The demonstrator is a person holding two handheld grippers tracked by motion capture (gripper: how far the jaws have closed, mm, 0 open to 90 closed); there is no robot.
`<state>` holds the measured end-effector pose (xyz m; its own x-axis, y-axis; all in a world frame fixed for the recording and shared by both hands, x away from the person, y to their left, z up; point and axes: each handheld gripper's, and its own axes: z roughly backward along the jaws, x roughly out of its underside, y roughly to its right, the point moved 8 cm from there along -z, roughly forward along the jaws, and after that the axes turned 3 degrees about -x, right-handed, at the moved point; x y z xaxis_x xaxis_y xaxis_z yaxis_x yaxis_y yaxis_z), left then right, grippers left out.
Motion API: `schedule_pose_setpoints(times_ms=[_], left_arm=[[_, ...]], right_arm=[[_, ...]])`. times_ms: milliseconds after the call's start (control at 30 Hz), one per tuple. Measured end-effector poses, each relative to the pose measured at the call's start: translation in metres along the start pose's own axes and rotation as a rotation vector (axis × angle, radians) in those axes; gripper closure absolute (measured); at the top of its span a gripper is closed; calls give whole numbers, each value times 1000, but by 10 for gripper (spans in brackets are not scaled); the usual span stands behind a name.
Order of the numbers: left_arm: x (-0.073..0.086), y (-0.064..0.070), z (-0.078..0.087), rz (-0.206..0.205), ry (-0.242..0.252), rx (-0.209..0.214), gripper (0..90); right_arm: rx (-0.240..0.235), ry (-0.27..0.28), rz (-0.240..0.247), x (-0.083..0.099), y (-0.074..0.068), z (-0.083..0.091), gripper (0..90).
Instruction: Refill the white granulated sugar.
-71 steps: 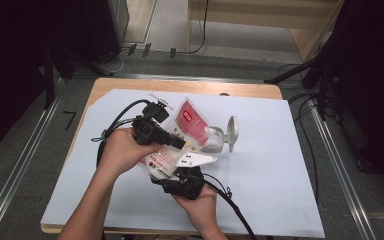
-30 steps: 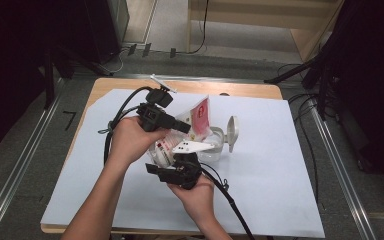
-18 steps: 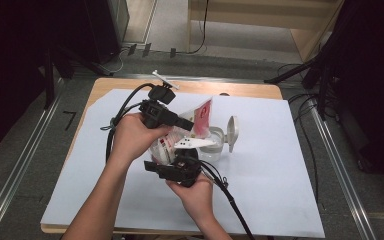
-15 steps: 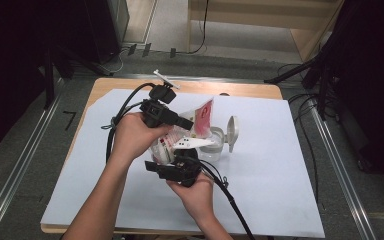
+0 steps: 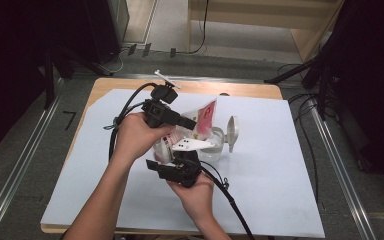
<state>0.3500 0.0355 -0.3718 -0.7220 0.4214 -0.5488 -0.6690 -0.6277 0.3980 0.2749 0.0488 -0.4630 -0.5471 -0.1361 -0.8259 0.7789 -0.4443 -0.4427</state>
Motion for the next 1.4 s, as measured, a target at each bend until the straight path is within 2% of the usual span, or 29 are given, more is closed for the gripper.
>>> schedule_pose_setpoints(times_ms=[300, 433, 533, 667, 800, 933, 1000, 1167, 1233, 1400], left_arm=[[0, 5, 0, -27, 7, 1, 786], [0, 4, 0, -24, 4, -19, 833], [1, 3, 1, -19, 0, -21, 855], [0, 3, 1, -11, 18, 0, 857], [0, 3, 1, -29, 18, -10, 857], [-1, 3, 1, -47, 28, -16, 854], [0, 3, 1, -54, 16, -9, 859], [1, 4, 1, -138, 12, -27, 854], [1, 4, 1, -153, 9, -40, 851], [-1, 6, 0, -142, 19, -29, 843]], right_arm=[[-31, 16, -39, -4, -2, 5, 624], [-28, 17, -43, -4, -3, 5, 624], [-16, 13, -21, -4, -3, 5, 623], [0, 6, 16, -3, -3, 5, 607], [-1, 3, 26, -2, -4, 5, 627], [-4, 8, 9, -3, -5, 6, 631], [-3, 4, 4, -3, -5, 6, 631], [-5, -1, -9, -2, -4, 5, 632], [-6, -2, -15, -2, -4, 5, 632], [-11, 4, -19, -3, -4, 7, 632]])
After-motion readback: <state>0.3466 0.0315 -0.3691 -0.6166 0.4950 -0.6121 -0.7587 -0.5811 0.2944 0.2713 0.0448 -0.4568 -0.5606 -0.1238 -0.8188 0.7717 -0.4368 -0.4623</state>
